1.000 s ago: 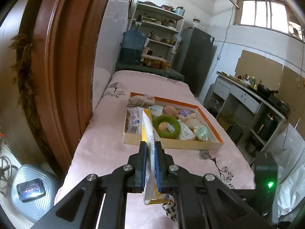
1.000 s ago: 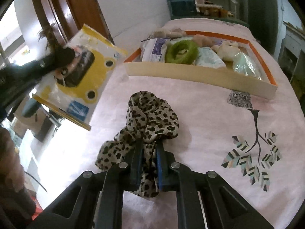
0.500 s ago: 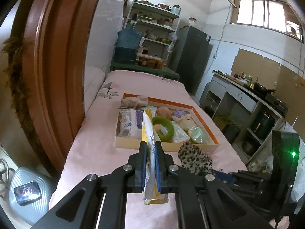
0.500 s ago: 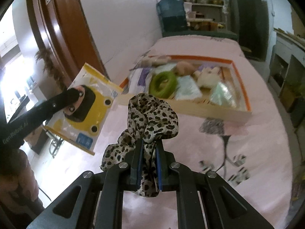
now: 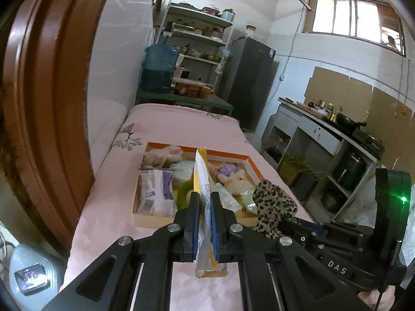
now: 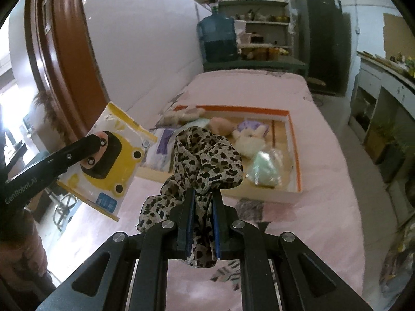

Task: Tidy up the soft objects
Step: 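Carry the wipe pack and leopard scrunchie with both tools over the box lid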

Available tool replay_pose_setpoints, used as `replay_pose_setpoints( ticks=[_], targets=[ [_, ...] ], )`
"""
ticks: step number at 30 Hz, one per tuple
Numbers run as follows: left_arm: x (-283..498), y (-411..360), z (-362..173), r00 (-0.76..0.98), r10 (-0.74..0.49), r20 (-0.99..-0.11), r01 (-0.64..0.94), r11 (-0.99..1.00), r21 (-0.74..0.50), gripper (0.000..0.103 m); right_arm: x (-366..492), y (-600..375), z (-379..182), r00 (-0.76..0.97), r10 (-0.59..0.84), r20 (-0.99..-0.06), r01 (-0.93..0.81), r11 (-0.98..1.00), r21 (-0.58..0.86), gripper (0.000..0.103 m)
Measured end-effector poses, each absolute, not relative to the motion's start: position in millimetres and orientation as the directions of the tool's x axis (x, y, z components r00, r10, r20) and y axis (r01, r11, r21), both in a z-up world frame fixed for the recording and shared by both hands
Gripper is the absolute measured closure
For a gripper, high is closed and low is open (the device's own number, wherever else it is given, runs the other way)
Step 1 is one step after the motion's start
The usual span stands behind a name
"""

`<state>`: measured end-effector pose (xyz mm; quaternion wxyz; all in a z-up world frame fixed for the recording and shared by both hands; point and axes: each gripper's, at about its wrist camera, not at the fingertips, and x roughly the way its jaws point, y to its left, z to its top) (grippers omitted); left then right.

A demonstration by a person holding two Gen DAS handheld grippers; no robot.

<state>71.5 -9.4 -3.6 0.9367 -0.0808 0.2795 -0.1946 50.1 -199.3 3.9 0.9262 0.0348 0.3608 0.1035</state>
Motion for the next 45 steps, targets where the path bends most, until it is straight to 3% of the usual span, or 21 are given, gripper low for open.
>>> replay_pose_setpoints(
  ticks=[45],
  targets=[
    [194,-81,5,0.721,-0.476,-0.504,0.370,0.879,-0.301,0.095,158,-261,17,0.751,0.096,-0.654,-0.086,0.995,0.046,0.091]
  ],
)
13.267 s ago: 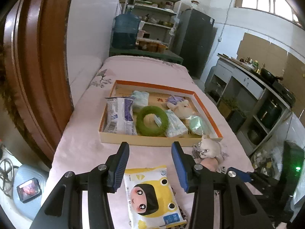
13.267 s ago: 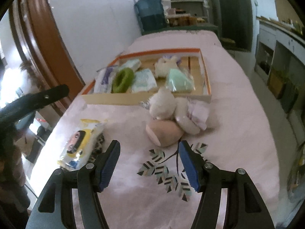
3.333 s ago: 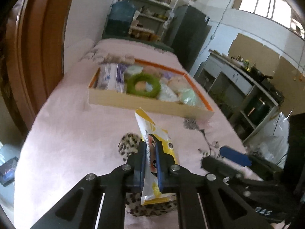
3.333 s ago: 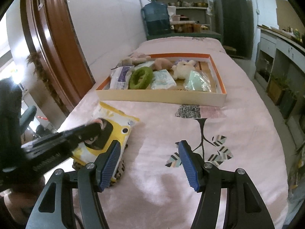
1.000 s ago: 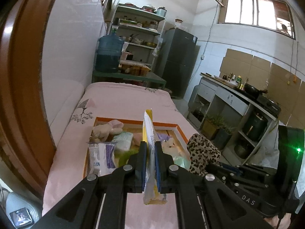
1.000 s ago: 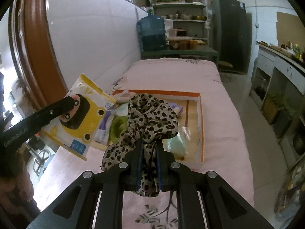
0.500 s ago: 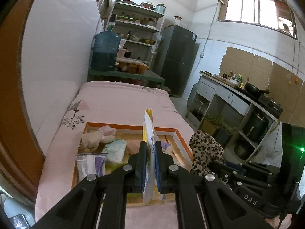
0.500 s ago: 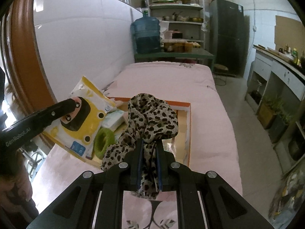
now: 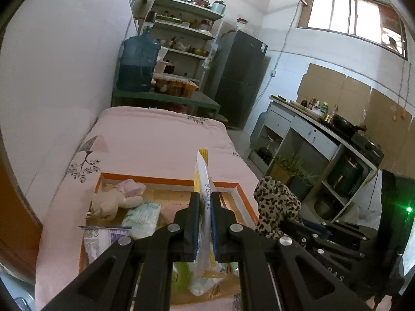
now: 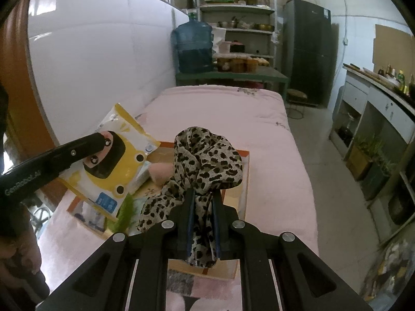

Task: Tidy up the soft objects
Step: 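Carry the wipe pack and leopard scrunchie with both tools over the box lid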

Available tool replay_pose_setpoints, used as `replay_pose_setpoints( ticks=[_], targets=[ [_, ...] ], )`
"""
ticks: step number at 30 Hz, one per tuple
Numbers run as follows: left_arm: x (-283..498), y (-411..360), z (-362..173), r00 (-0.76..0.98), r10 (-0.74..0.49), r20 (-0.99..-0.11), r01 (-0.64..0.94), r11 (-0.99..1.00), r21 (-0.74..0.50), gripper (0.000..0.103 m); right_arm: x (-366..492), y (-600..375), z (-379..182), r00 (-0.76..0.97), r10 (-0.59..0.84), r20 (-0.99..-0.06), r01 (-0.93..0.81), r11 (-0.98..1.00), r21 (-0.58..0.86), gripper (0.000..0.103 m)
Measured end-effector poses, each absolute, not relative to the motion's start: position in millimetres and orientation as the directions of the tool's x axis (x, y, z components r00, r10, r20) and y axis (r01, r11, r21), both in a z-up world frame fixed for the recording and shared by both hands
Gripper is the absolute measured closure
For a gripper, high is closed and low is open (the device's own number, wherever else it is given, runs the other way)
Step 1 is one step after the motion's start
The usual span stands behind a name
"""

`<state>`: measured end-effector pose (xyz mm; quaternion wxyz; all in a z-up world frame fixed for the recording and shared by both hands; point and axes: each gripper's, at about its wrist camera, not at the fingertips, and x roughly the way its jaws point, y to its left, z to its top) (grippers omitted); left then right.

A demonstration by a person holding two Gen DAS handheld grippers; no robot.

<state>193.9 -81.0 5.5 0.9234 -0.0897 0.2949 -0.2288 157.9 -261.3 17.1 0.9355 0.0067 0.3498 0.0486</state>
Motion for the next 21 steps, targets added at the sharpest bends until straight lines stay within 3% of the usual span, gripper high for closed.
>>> replay_pose_setpoints(
  ticks=[21],
  targets=[
    [245,-91,-22,0.659,-0.534,-0.530,0.342,0.840,-0.422,0.095,226,-291,-9,0.703,0.115,-0.702,-0.082,0.993,0.081,0.091]
  ],
)
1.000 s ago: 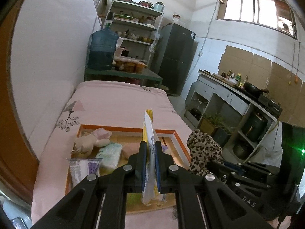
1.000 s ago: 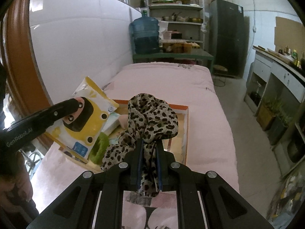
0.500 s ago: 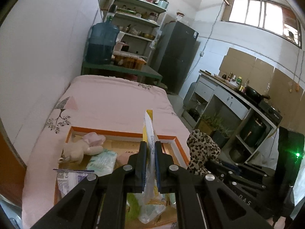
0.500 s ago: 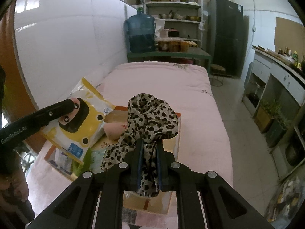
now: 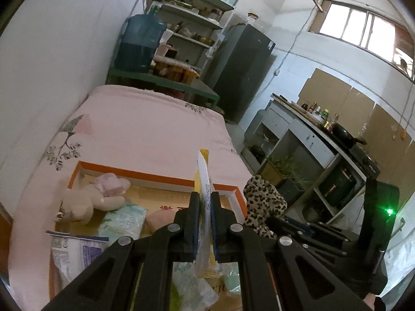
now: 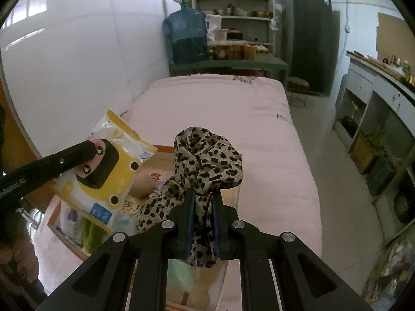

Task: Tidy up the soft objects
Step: 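Carry the wipe pack and leopard scrunchie with both tools over the box lid, then open both tools to drop the wipe pack and scrunchie into the box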

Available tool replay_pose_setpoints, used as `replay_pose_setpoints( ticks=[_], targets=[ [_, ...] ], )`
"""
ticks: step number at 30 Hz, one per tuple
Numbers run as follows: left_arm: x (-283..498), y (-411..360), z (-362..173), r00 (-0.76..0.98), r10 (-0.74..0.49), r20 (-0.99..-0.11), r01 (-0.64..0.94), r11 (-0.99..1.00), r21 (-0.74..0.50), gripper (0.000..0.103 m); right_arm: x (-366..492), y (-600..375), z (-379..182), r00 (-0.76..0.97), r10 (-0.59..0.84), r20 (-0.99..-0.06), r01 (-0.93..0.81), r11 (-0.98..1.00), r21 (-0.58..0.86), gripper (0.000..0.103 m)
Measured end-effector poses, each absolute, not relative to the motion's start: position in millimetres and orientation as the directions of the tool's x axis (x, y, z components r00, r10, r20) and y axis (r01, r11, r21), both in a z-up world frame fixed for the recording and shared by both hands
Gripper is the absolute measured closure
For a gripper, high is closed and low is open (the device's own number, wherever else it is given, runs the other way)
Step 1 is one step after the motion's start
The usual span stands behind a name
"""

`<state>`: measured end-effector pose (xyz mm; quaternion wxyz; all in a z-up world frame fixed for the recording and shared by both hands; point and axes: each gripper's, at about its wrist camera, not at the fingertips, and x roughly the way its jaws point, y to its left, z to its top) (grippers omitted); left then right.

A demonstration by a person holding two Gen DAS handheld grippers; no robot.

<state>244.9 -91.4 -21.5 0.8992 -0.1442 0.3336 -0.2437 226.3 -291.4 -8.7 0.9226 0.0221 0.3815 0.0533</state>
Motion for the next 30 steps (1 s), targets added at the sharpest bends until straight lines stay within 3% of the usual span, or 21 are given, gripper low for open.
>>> replay_pose_setpoints(
  ticks=[27,29,30],
  targets=[
    [266,-98,-67,0.616,-0.490,-0.616,0.302,0.870,-0.391,0.095,276,-286,-69,0.608,0.086,-0.789,-0.110,0.994,0.023,0.088],
    [267,-96,-69,0.614,-0.493,-0.617,0.301,0.868,-0.395,0.092,278,-286,-71,0.606,0.083,-0.791,-0.107,0.994,0.022,0.086],
    [268,-95,-70,0.615,-0.491,-0.618,0.299,0.869,-0.393,0.085,278,-285,-72,0.608,0.083,-0.790,-0.107,0.994,0.022,0.084]
  ],
)
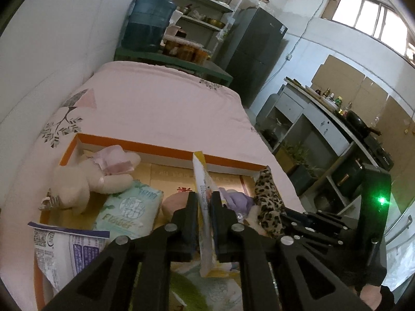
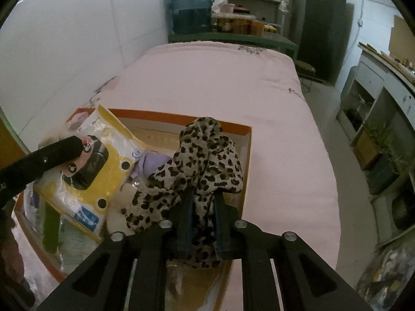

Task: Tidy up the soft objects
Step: 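Open both tools to drop the wipe pack and scrunchie into the box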

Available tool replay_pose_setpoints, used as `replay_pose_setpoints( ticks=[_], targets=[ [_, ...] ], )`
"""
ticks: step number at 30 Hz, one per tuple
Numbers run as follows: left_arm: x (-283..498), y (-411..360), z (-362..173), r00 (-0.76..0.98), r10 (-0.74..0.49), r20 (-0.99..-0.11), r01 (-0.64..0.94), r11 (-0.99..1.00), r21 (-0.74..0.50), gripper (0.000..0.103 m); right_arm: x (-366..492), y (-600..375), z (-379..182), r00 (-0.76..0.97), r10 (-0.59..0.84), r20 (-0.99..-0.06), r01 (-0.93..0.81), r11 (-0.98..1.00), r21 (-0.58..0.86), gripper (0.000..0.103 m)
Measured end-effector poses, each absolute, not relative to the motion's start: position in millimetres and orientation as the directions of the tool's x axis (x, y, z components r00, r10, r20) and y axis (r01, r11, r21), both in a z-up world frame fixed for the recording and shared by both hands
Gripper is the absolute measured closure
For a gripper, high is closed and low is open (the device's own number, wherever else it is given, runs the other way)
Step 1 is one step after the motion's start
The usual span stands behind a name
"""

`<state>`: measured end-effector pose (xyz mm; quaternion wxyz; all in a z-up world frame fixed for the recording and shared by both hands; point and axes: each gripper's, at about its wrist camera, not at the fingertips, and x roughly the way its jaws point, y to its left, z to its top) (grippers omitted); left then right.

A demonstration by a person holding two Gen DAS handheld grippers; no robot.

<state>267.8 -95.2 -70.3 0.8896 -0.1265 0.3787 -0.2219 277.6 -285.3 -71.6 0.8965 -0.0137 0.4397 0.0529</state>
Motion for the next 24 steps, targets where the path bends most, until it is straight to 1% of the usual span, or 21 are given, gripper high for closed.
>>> replay_pose_setpoints(
  ticks=[1,2,3,4,6,11,14,24],
  targets=[
    [268,-94,-71,0.617,-0.488,-0.618,0.296,0.871,-0.393,0.078,278,-285,-72,0.611,0.082,-0.788,-0.106,0.994,0.021,0.083],
    [268,-93,-71,0.617,-0.490,-0.616,0.294,0.870,-0.397,0.063,279,-285,-72,0.614,0.081,-0.785,-0.105,0.994,0.020,0.079],
    [268,-92,-72,0.617,-0.496,-0.611,0.293,0.865,-0.407,0.050,279,-285,-71,0.618,0.079,-0.782,-0.104,0.994,0.018,0.075],
    [268,-91,-71,0.618,-0.501,-0.606,0.293,0.862,-0.414,0.048,278,-286,-70,0.624,0.077,-0.778,-0.101,0.995,0.017,0.072],
    [266,-90,-69,0.628,-0.502,-0.595,0.296,0.861,-0.414,0.047,277,-287,-69,0.632,0.075,-0.771,-0.097,0.995,0.017,0.066],
    [261,-92,-62,0.648,-0.491,-0.582,0.307,0.868,-0.391,0.046,271,-289,-62,0.660,0.073,-0.748,-0.091,0.996,0.017,0.054],
    [259,-92,-58,0.655,-0.487,-0.578,0.310,0.871,-0.382,0.046,265,-288,-57,0.681,0.060,-0.729,-0.088,0.996,0.000,0.054],
    [247,-90,-45,0.672,-0.475,-0.568,0.316,0.878,-0.359,0.046,246,-286,-45,0.699,0.071,-0.712,-0.085,0.996,0.017,0.054]
  ],
)
